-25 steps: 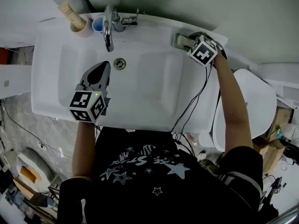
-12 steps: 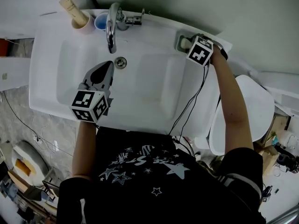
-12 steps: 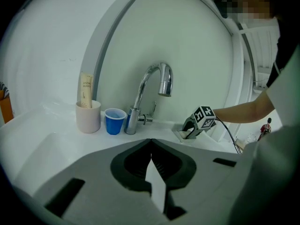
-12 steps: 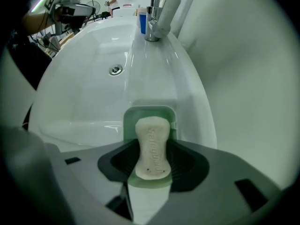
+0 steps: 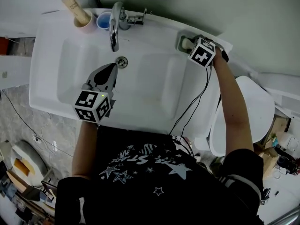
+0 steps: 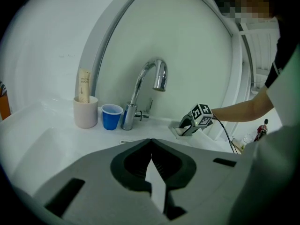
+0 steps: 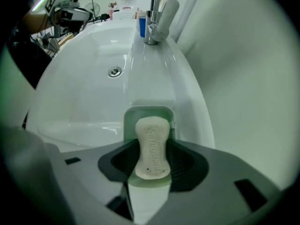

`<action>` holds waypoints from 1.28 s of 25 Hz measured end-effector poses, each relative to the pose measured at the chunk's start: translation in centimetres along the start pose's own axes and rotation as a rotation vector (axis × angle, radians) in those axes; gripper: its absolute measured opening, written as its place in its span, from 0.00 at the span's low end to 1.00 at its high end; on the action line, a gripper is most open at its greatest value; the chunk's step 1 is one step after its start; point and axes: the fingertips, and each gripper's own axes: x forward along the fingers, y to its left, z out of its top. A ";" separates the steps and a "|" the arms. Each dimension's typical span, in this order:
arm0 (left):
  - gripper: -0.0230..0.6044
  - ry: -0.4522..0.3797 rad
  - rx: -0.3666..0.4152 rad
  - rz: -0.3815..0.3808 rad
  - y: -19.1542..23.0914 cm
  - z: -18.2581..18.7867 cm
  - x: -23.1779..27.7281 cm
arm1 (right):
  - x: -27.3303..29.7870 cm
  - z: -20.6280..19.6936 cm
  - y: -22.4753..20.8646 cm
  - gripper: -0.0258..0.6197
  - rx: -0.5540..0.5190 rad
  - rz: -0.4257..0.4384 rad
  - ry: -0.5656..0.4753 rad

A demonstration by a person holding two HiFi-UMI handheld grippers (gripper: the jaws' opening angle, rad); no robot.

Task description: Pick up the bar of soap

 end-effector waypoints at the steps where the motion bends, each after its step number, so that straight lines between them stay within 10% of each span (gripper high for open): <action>1: 0.05 0.002 0.002 -0.003 0.0 0.0 -0.2 | -0.1 0.0 0.0 0.33 0.004 -0.009 0.000; 16: 0.05 -0.030 0.037 -0.079 1.3 1.0 -3.2 | -8.4 3.7 0.2 0.33 0.241 -0.205 -0.193; 32: 0.05 -0.049 0.140 -0.316 4.6 0.8 -9.9 | -16.1 13.9 11.2 0.33 0.644 -0.463 -0.464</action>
